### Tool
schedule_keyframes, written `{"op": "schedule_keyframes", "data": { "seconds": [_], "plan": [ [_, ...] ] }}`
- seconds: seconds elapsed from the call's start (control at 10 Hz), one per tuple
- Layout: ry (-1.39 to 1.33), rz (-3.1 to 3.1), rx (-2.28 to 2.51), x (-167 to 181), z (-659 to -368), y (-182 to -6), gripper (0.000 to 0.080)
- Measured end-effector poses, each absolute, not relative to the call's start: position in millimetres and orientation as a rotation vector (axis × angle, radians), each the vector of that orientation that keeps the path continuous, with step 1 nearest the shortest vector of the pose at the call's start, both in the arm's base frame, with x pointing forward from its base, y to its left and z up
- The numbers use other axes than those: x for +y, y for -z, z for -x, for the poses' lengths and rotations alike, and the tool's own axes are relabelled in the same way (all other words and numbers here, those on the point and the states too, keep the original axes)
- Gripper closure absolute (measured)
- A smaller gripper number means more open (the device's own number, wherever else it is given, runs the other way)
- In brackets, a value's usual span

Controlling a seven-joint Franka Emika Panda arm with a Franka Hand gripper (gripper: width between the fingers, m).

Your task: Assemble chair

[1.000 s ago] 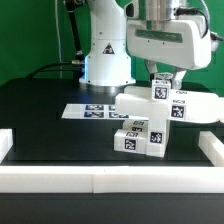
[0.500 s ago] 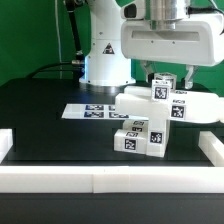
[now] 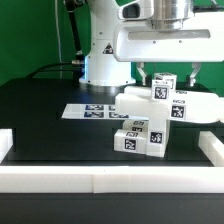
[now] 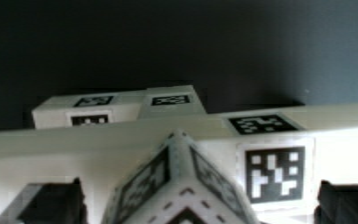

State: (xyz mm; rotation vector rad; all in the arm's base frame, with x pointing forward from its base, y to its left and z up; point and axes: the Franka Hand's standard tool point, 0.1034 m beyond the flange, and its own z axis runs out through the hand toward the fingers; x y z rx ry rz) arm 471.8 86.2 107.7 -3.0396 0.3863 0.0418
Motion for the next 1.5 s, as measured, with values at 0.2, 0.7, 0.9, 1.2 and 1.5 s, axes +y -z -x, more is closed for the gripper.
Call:
{"op": "schedule_keyframes", "data": {
  "seconds": [0.2, 0.7, 0.9, 1.2, 1.5],
  "plan": [
    [-0.037, 3.059, 0.215, 85.7, -471.4, -107.1, 0.0151],
    [-0.023, 3.077, -0.182, 84.1, -471.8, -107.1, 0.0151],
    [-0.023, 3.077, -0.181, 84.1, -471.7, -107.1, 0.0414],
    [-0.025, 3.079, -0.134, 84.0, -471.6, -106.8, 0.0531],
    [-0.037, 3.064, 0.202, 82.0, -471.4, -105.7, 0.0531]
  ]
}}
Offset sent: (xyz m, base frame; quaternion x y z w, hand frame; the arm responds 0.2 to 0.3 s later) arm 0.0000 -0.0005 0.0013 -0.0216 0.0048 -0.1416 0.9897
